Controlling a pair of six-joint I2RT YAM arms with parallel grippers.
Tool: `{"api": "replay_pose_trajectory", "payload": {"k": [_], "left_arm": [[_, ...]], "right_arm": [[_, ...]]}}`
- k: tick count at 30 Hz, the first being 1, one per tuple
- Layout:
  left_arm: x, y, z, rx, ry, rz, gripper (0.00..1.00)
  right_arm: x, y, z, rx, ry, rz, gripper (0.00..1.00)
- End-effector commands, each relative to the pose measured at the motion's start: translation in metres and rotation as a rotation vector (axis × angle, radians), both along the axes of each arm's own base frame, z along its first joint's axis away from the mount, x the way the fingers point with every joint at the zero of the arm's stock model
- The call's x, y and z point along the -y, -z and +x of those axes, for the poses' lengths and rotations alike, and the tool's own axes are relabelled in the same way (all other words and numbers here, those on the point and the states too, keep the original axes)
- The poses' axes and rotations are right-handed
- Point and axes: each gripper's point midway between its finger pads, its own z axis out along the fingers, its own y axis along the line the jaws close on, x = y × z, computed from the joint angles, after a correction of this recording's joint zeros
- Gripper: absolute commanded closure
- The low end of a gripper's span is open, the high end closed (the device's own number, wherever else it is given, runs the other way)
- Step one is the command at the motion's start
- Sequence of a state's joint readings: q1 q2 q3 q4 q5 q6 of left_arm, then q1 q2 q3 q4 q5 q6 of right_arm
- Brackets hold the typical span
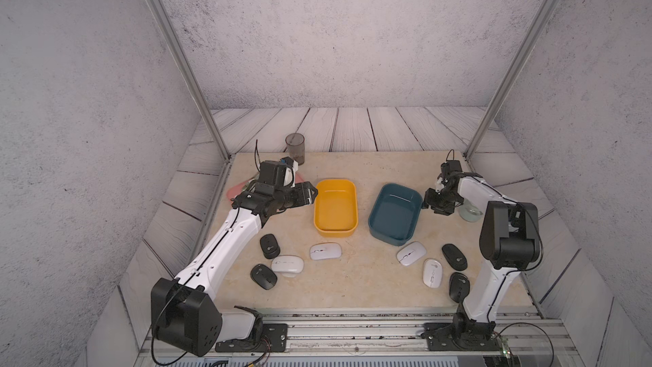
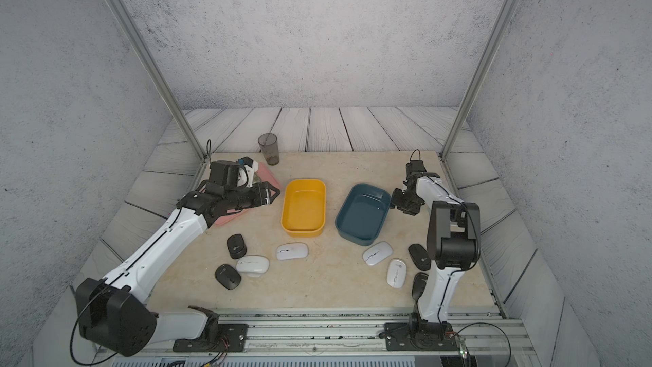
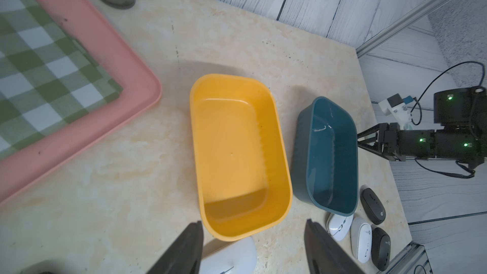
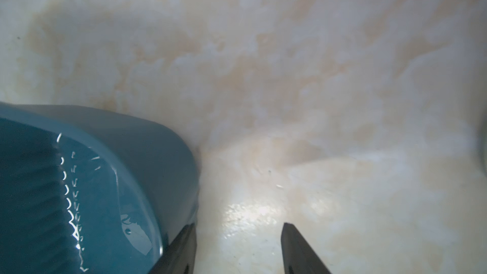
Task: Place the mice by color into the storage box
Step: Adjust the storage box at the center of the board.
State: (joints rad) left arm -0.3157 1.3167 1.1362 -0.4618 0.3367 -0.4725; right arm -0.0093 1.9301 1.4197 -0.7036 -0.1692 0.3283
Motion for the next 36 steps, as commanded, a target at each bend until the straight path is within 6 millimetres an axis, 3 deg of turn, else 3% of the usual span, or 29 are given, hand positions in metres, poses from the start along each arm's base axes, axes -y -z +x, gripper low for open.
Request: {"api": "replay_pose_trajectory", "payload": {"k": [1, 9, 14, 18, 20, 22, 28, 30, 36], "left_arm": [[-0.011, 0.008, -0.01, -0.02, -0.022, 0.0, 0.33], [-0.018, 0.025, -0.029, -0.055, -0.031, 0.006, 0.33], [-0.022, 0.028, -0.044, -0.053, -0.028, 0.001, 0.33], [-0.022, 0.011, -0.058, 0.008, -0.006, -0.031, 0.28], [-0.024, 0.006, -0.066, 0.04, -0.005, -0.041, 0.12], [-0.024, 0.002, -0.076, 0.06, 0.007, -0.058, 0.06], [-0.023, 0.003, -0.1, 0.052, 0.036, -0.089, 0.06], [-0.022, 0.006, -0.105, 0.038, 0.042, -0.094, 0.05], [-0.012, 0.019, -0.123, 0.001, 0.08, -0.098, 0.06]], "right_arm": [[-0.015, 0.013, 0.002, -0.045, -0.04, 0.029, 0.44], [-0.06, -0.002, 0.026, 0.002, -0.114, 0.082, 0.45], [-0.062, -0.012, 0.025, 0.023, -0.142, 0.087, 0.41], [-0.05, -0.036, -0.005, 0.068, -0.202, 0.015, 0.31], [-0.05, -0.049, -0.028, 0.09, -0.219, 0.021, 0.29], [-0.043, -0.057, -0.056, 0.086, -0.208, 0.0, 0.24], [-0.028, -0.068, -0.123, 0.068, -0.15, -0.034, 0.1], [-0.023, -0.071, -0.138, 0.059, -0.113, -0.048, 0.04], [-0.013, -0.07, -0.178, -0.01, -0.036, -0.065, 0.0]]}}
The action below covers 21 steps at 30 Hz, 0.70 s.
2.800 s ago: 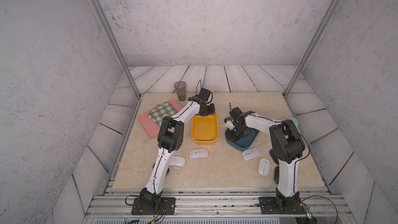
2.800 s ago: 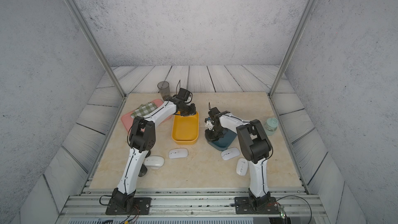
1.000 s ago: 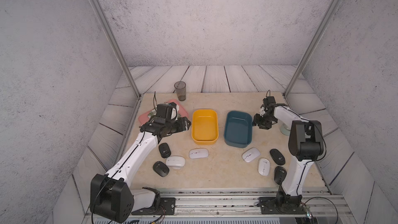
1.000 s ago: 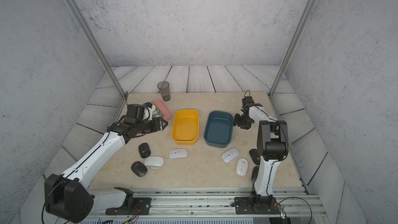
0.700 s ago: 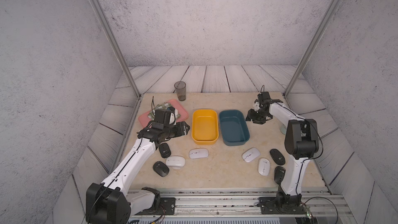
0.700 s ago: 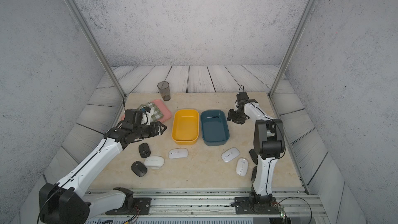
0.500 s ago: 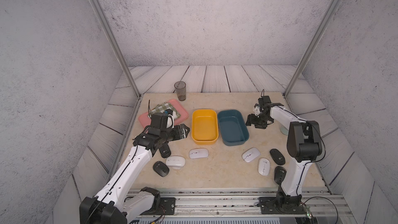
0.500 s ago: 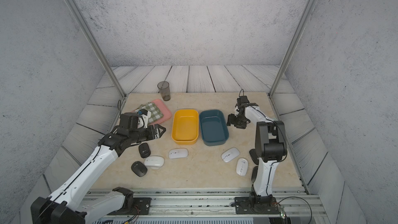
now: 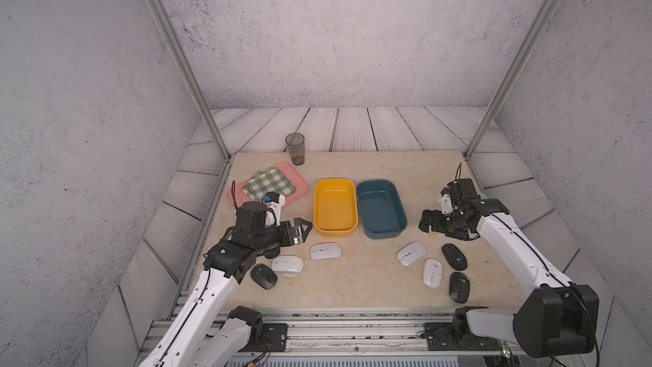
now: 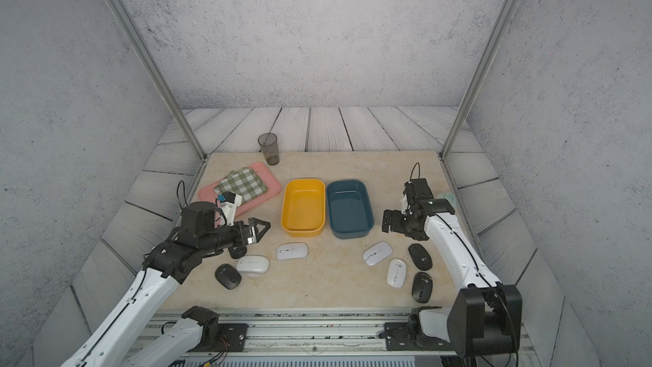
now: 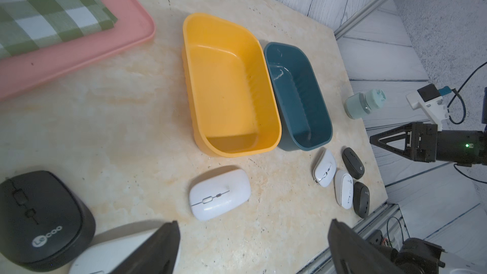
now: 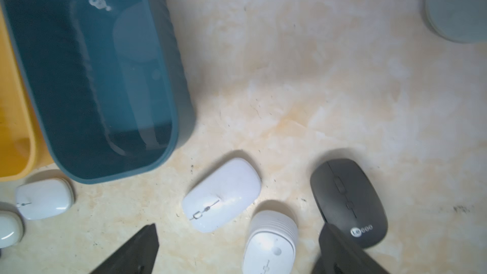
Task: Place the mice by color into the storage box
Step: Adjust the storage box at the center of the board, then pick up the mouse from the center of the board.
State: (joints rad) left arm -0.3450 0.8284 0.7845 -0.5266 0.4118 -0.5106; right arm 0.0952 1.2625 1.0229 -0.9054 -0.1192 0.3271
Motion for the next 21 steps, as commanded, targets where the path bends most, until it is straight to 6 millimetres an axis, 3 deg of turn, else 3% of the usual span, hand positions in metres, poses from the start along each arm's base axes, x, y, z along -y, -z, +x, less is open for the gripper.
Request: {"api": "replay_pose_trajectory", "payload": {"k": [1, 4, 8, 21], "left_arm": [[0.004, 0.011, -0.014, -0.035, 0.018, -0.007, 0.06], [0.004, 0.021, -0.022, -0.059, 0.013, -0.02, 0.06], [0.002, 0.029, -0.028, -0.082, -0.002, -0.03, 0.06], [0.004, 0.026, -0.028, -0.076, -0.036, -0.096, 0.06]], "right_arm": [[0.006, 0.01, -0.035, -0.101, 0.063, -0.003, 0.0], [-0.001, 0.023, -0.051, -0.143, 0.073, 0.025, 0.01], [-0.001, 0.026, -0.058, -0.191, 0.081, -0.004, 0.01], [-0.011, 0.068, -0.082, -0.42, 0.097, -0.082, 0.01]]}}
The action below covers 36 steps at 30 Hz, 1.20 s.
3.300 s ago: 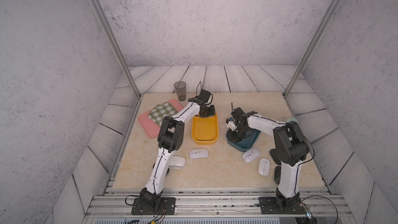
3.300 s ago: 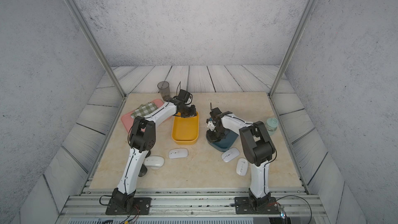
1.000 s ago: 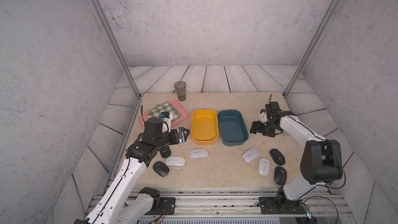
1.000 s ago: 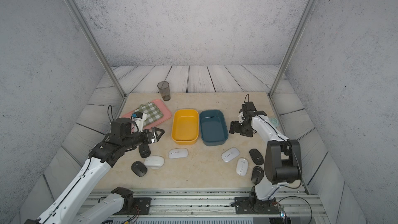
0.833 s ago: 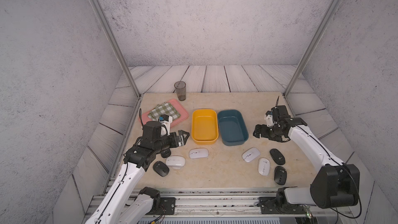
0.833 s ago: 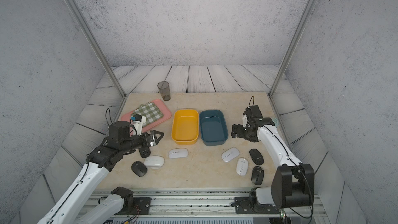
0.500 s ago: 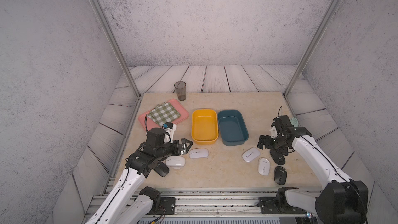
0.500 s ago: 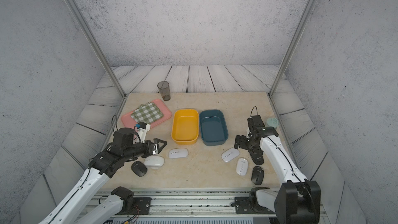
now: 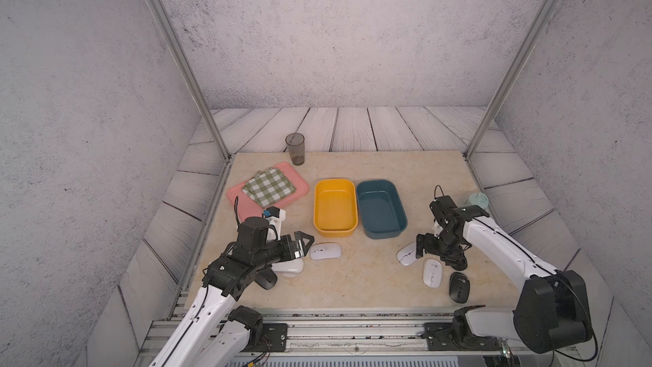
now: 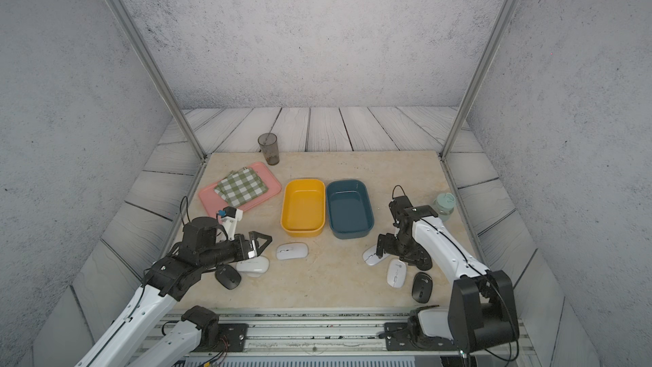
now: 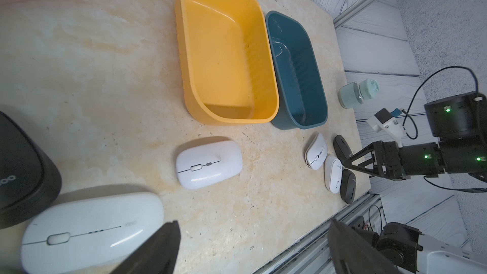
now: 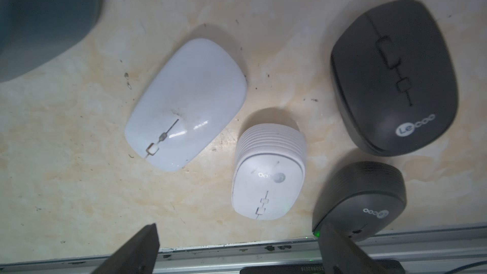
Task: Place the mice by color into the storage box
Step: Pick up the mouse from the center of the board.
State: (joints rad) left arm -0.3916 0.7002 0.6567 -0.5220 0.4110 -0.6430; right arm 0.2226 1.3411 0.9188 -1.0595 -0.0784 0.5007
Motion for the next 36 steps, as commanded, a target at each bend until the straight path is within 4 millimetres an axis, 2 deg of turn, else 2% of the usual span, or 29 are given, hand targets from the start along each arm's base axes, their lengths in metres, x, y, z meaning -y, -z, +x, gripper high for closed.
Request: {"api": "replay_pose_trajectory", "payload": {"k": [1, 4, 9, 14, 19, 26, 28, 31, 33, 34, 36], "left_arm": [[0.003, 0.004, 0.001, -0.003, -0.008, -0.023, 0.06], [0.004, 0.006, 0.001, -0.009, -0.005, -0.031, 0.06], [0.006, 0.013, 0.001, -0.02, 0.011, -0.024, 0.06], [0.007, 0.017, 0.003, -0.023, 0.011, -0.027, 0.07], [0.007, 0.018, 0.002, -0.026, 0.013, -0.022, 0.07], [0.006, 0.022, 0.001, -0.039, 0.02, -0.001, 0.07], [0.004, 0.021, -0.001, -0.034, 0.019, 0.005, 0.07], [0.002, 0.018, -0.001, -0.023, 0.011, 0.011, 0.07], [0.002, 0.018, -0.001, -0.024, 0.011, 0.011, 0.07], [0.002, 0.017, -0.001, -0.025, 0.013, 0.009, 0.07], [0.005, 0.014, -0.001, -0.026, 0.019, -0.007, 0.07]], "right_arm": [[0.003, 0.017, -0.013, -0.075, 0.061, -0.024, 0.01], [0.011, 0.027, -0.018, -0.054, 0.106, -0.061, 0.01], [0.013, 0.036, -0.02, -0.044, 0.137, -0.067, 0.02], [0.012, 0.051, -0.018, -0.047, 0.154, -0.068, 0.1], [0.019, 0.053, -0.017, -0.04, 0.152, -0.111, 0.19], [0.019, 0.07, -0.017, -0.065, 0.149, -0.117, 0.26], [0.02, 0.068, -0.014, -0.047, 0.149, -0.121, 0.3], [0.022, 0.055, -0.011, -0.01, 0.142, -0.127, 0.38], [0.025, 0.046, -0.012, 0.009, 0.129, -0.134, 0.48], [0.026, 0.042, -0.013, 0.018, 0.127, -0.136, 0.49], [0.017, 0.03, -0.013, 0.051, 0.119, -0.093, 0.53]]}}
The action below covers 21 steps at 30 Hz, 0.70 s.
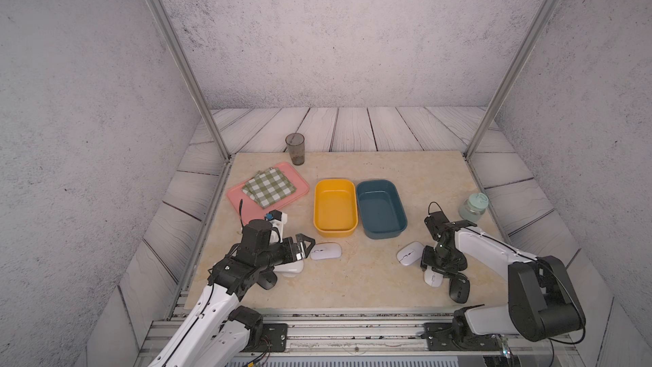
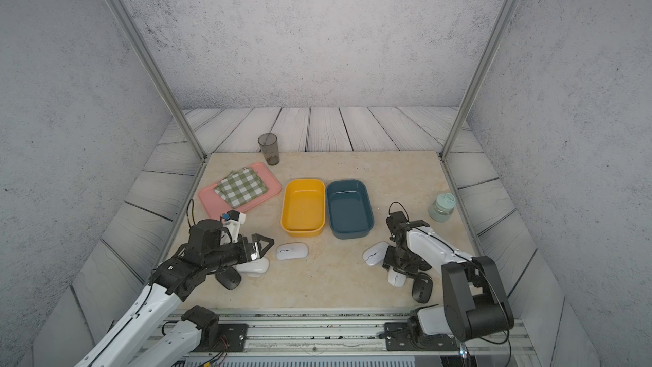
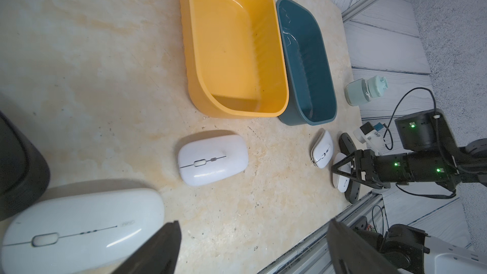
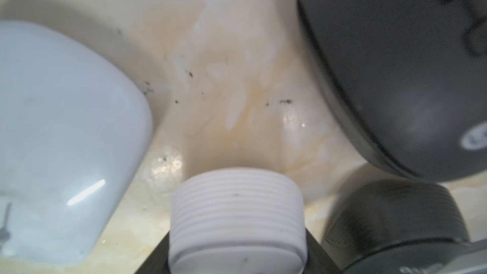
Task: Place the mice by color into the storage box
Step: Pick up the mouse from the center of the board, then place the mouse at the center of the board.
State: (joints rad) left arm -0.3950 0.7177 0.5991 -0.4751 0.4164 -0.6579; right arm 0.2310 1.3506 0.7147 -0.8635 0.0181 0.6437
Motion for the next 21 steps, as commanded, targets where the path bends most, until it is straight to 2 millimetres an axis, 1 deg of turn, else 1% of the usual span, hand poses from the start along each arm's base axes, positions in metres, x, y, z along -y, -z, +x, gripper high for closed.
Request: {"api": "replay_pose_trajectory", "payload": {"k": [1, 4, 5, 8, 11, 14, 16, 20, 21], "left_arm": [[0.003, -0.007, -0.001, 0.009, 0.019, -0.012, 0.07], [0.005, -0.017, 0.002, 0.012, 0.018, -0.04, 0.06], [0.004, -0.023, 0.003, 0.016, 0.015, -0.052, 0.06], [-0.001, -0.042, 0.009, 0.027, -0.001, -0.089, 0.06], [-0.011, -0.061, 0.015, 0.046, -0.022, -0.094, 0.06], [-0.021, -0.078, 0.019, 0.066, -0.043, -0.065, 0.06], [-0.027, -0.09, 0.022, 0.086, -0.054, -0.049, 0.06], [-0.038, -0.116, 0.027, 0.133, -0.084, -0.026, 0.06], [-0.04, -0.12, 0.028, 0.143, -0.089, -0.021, 0.06]], "right_arm": [[-0.004, -0.031, 0.001, 0.065, -0.028, 0.004, 0.53], [-0.008, -0.063, -0.001, 0.111, -0.096, -0.018, 0.53], [-0.013, -0.074, -0.002, 0.14, -0.123, 0.001, 0.54], [-0.039, -0.102, -0.002, 0.203, -0.274, 0.066, 0.56], [-0.065, -0.12, -0.001, 0.206, -0.478, 0.082, 0.57], [-0.096, -0.124, 0.002, 0.192, -0.686, 0.075, 0.6], [-0.12, -0.121, 0.0, 0.162, -0.822, 0.071, 0.61], [-0.168, -0.106, -0.01, 0.077, -1.117, 0.006, 0.61], [-0.176, -0.101, -0.011, 0.061, -1.166, -0.011, 0.61]]}}
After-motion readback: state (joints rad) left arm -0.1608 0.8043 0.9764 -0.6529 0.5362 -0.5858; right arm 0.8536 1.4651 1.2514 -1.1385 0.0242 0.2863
